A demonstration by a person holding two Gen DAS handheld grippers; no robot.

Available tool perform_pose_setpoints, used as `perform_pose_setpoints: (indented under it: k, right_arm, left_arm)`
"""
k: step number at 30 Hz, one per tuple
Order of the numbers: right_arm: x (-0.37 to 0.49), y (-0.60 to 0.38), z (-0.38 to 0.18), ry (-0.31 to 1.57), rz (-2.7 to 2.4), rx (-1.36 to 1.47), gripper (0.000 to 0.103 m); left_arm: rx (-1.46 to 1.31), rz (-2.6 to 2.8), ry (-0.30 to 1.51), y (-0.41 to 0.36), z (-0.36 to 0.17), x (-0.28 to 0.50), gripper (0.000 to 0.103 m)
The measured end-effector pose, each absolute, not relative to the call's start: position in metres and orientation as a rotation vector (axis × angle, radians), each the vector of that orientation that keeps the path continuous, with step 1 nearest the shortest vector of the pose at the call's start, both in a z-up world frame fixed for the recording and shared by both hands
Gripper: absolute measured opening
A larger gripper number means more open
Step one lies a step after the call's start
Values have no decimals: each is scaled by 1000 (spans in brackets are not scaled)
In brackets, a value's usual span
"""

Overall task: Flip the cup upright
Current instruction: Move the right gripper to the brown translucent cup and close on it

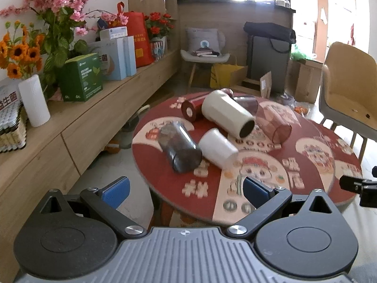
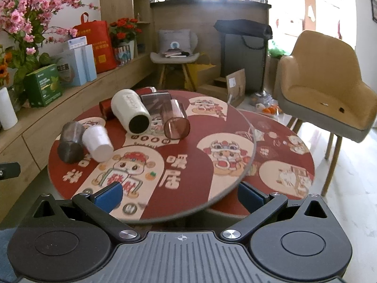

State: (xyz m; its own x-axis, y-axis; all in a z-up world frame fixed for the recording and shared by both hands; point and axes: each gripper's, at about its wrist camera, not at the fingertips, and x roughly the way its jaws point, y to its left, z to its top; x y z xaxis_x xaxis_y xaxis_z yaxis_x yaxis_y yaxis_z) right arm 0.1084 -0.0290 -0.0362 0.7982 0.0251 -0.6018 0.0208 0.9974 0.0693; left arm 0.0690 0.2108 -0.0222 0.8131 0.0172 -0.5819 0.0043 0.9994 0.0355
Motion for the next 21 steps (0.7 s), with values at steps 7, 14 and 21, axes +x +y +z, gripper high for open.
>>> perform_pose_setpoints:
  k: [7, 14, 21]
  right_arm:
    - [181, -43, -49, 630, 55, 34, 102]
    - [256, -55, -66, 565, 95, 47, 100]
    - [322, -45, -85, 563, 104, 2, 100]
  left_arm:
    - [-11, 19, 618, 204, -37, 124, 103]
    - [-41, 13, 664, 207, -67, 157, 103]
    - [-72, 0, 727, 214, -81, 178, 103]
